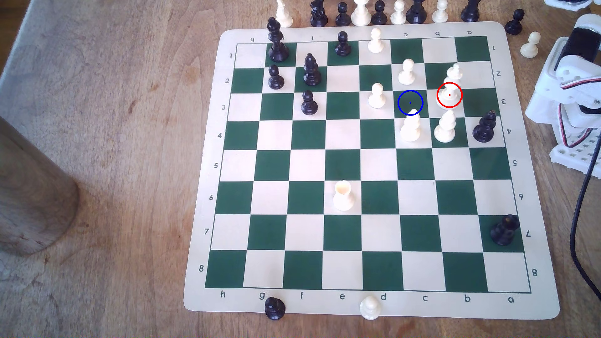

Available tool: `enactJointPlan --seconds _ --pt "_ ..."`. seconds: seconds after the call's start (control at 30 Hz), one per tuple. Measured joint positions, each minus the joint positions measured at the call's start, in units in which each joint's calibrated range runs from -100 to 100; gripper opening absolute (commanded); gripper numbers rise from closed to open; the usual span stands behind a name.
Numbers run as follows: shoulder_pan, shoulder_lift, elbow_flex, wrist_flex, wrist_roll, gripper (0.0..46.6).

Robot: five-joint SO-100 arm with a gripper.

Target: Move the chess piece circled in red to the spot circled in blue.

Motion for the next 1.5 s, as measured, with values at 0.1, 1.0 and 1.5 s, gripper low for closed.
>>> enactJointPlan --seconds 0.1,1.0,1.5 --pt "-2.06 6.2 -0.99 4.54 -3.22 18.8" --pt "-2.95 28.91 10.3 -0.64 -6.11 19.3" --pt "-2.73 35.02 13.56 -6.53 -5.37 16.4"
